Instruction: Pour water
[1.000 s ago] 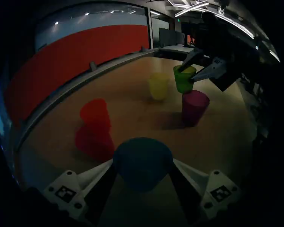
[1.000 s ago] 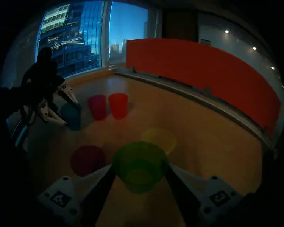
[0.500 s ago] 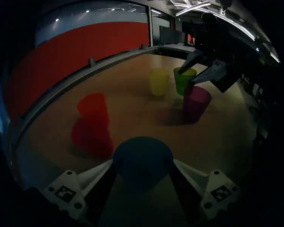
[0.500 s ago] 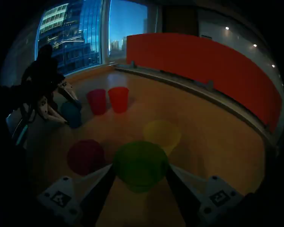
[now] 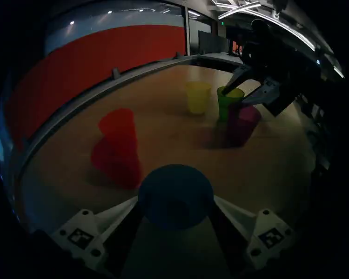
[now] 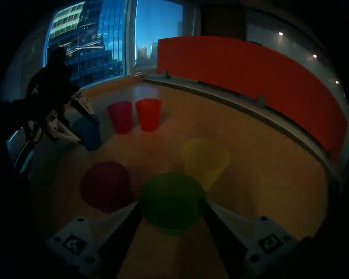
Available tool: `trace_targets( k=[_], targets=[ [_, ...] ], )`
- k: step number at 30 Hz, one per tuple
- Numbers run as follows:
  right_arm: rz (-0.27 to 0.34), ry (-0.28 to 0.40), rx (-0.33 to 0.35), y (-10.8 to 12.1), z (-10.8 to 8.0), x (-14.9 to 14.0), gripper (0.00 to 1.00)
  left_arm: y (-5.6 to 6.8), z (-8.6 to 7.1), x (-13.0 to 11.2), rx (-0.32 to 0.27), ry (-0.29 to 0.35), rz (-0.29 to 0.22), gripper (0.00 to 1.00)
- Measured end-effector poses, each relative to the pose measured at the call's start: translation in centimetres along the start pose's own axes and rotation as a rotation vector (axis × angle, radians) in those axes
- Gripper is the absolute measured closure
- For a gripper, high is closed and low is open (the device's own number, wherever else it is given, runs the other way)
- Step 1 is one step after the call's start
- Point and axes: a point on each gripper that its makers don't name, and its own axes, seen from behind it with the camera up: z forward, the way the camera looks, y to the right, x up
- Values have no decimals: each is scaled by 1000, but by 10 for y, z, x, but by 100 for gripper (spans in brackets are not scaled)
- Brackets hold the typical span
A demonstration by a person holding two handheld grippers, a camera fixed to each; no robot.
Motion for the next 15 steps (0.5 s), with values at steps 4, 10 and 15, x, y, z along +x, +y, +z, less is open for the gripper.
trace_targets(
  k=[4, 10, 15],
  targets=[
    [1, 3, -1, 0, 0, -1, 8, -1, -1, -5, 3, -9, -9, 13],
    [-9, 1, -8, -1, -1, -3, 8, -3, -1, -9, 6, -19, -12, 13],
    [-9, 1, -15, -1, -1, -3, 8, -3, -1, -9, 7, -23, -13, 13]
  ],
)
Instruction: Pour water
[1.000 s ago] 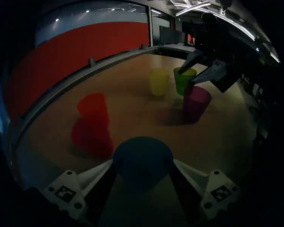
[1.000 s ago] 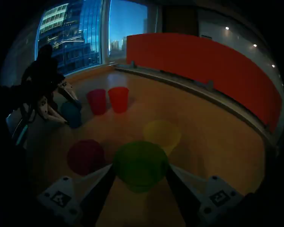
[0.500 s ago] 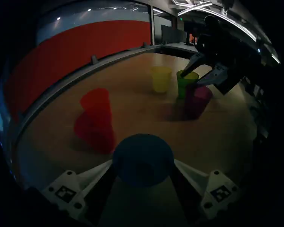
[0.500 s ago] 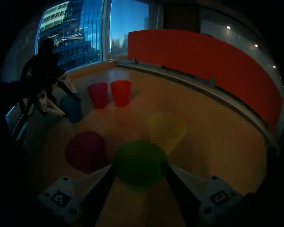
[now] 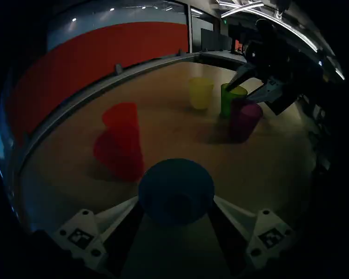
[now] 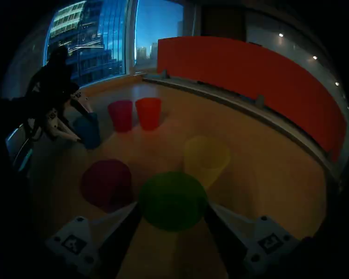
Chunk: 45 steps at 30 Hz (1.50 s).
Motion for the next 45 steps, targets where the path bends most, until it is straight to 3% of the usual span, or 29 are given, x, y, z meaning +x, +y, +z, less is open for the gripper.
trace_targets(
  k=[14, 29, 38, 45],
  targets=[
    [-9, -8, -32, 3, -9, -7, 1, -1, -8, -18, 16, -45, -3, 13],
    [7, -7, -54, -1, -35, -21, 1, -6, -31, -38, 69, -57, -21, 13],
    [30, 15, -92, 0, -52, -23, 1, -10, -45, -44, 107, -27, -59, 13],
    [85, 68, -135, 4, -63, -16, 1, -20, -58, -38, 193, 40, -74, 13]
  ],
)
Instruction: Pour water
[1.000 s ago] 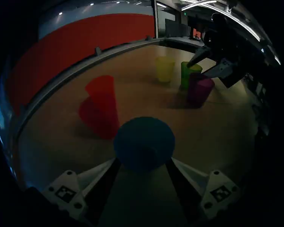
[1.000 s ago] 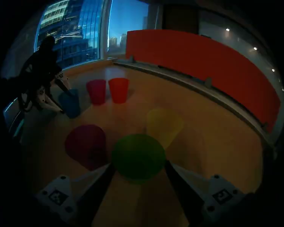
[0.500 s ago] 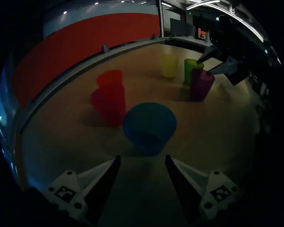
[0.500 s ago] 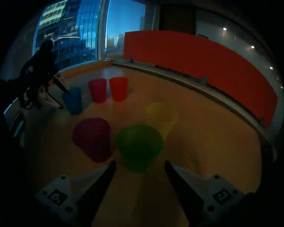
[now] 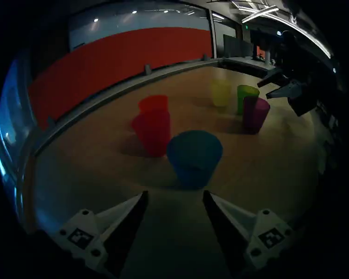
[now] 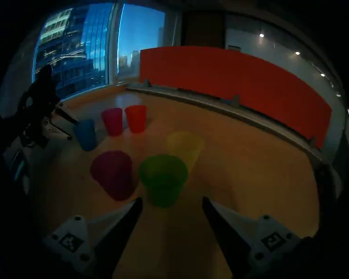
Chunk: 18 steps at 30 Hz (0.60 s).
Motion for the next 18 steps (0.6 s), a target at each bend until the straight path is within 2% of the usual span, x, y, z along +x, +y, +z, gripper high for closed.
trace_targets(
  k=[9, 18],
  targets=[
    [26, 52, -48, 0, -15, 7, 1, -13, -14, 10, 65, 61, -54, 13],
    [49, 127, -96, -1, -22, 23, 1, -24, -29, 26, 134, 139, -98, 14]
  ],
)
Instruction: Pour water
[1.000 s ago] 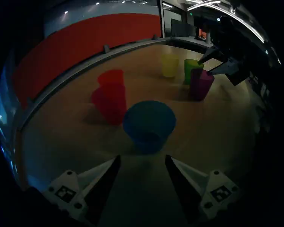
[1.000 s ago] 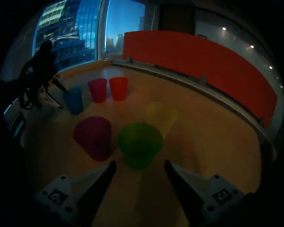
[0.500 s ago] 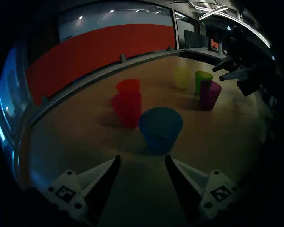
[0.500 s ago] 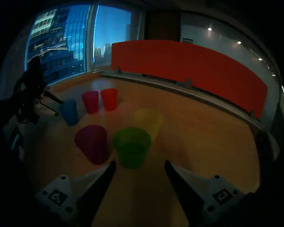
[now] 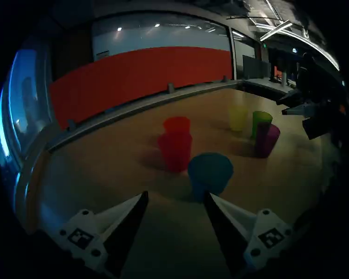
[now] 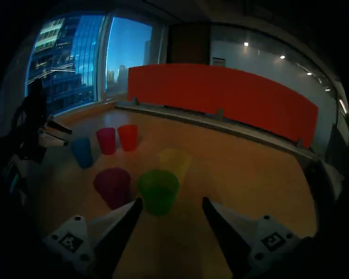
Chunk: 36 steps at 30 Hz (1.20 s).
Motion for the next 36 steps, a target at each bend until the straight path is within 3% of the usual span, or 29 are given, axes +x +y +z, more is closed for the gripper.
trace_targets(
  k=[5, 17, 29, 36],
  targets=[
    [31, 55, -51, 7, 0, 14, 1, -10, -4, 14, 55, 54, -24, 13],
    [92, 181, -163, 25, -5, 40, 1, -40, -17, 42, 197, 214, -143, 13],
    [120, 284, -233, 36, -5, 69, 1, -48, -26, 75, 269, 351, -184, 14],
    [148, 325, -288, 45, -5, 81, 1, -53, -33, 85, 311, 393, -225, 14]
  ],
)
